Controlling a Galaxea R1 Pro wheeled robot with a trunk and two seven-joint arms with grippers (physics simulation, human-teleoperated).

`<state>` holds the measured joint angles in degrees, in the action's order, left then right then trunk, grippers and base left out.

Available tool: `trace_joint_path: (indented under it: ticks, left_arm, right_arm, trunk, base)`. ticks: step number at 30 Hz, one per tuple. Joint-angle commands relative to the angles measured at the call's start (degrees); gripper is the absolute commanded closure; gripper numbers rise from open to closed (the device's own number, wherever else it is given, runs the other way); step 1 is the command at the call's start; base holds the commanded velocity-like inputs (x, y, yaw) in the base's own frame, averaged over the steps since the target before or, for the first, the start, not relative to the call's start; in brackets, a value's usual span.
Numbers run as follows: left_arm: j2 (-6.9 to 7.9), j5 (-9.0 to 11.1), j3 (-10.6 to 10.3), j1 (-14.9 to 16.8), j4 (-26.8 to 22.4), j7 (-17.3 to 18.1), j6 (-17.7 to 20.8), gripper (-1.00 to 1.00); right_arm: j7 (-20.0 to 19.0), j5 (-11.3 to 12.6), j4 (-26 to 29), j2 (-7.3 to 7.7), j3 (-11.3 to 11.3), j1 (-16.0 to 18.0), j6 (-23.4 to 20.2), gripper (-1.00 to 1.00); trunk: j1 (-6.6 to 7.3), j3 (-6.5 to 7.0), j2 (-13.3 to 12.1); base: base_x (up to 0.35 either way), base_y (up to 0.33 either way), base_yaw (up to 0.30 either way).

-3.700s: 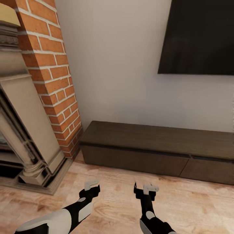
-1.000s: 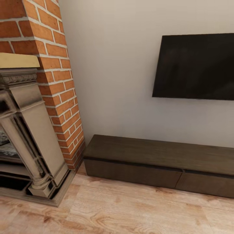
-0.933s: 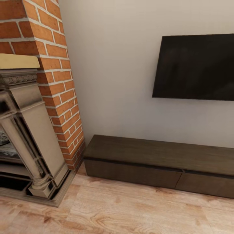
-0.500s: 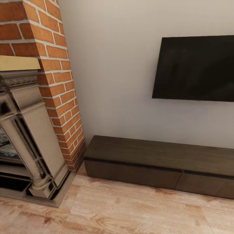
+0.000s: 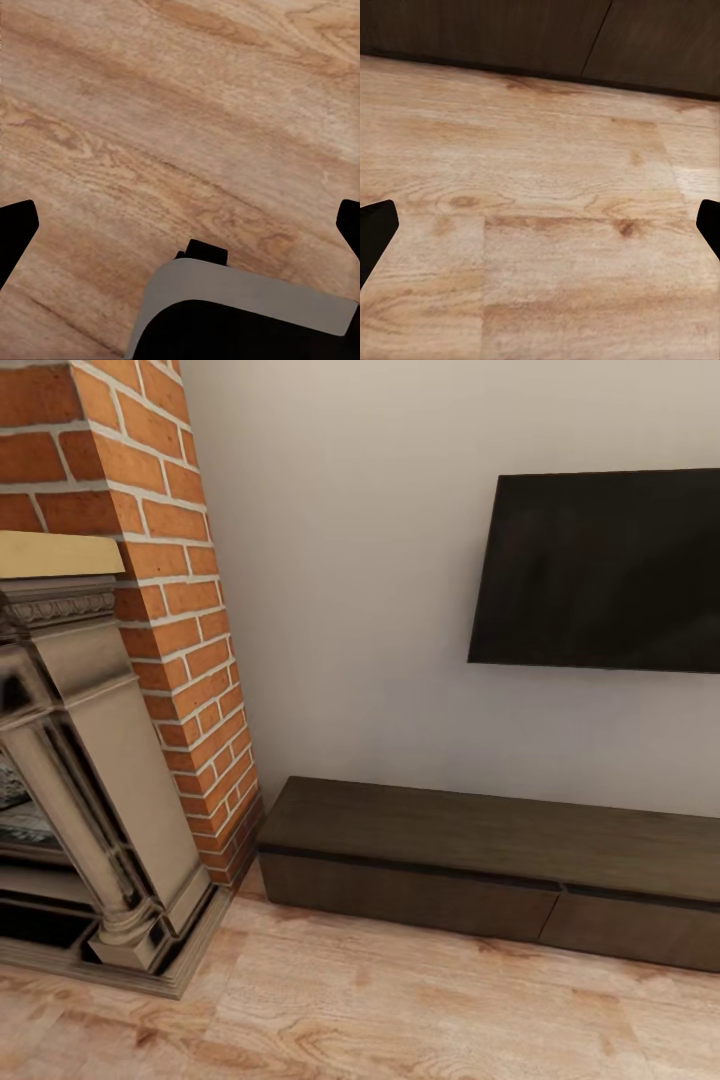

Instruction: Place each of the two pumpkins and all three candles from the living room inside a cabinet in the living room (use any cabinet), then make sure every cabinet is closed, and position the cauldron so it is next to a table in the living room.

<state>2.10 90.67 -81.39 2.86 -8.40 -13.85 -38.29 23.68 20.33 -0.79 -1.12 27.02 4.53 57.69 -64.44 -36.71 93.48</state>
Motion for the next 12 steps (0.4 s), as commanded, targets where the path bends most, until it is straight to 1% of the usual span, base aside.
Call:
trace_joint_path:
  ticks: [1,12]
  left_arm:
    - [0.08,0.1,-0.5,0.0,-0.2,-0.6,-0.1,-1.0]
    - [0.05,0.1,-0.5,0.0,-0.2,-0.6,-0.1,-1.0]
  right_arm:
    - [0.3,0.2,-0.1,-0.03,0.5,0.0,0.1,-1.0]
    - [0.3,0.2,-0.1,-0.03,0.5,0.1,0.1,-1.0]
  trunk:
    - [0.0,-0.05,0.0]
    - [0.0,-0.05,0.0]
  base:
    - [0.0,0.0,0.0]
    - [0.0,0.0,0.0]
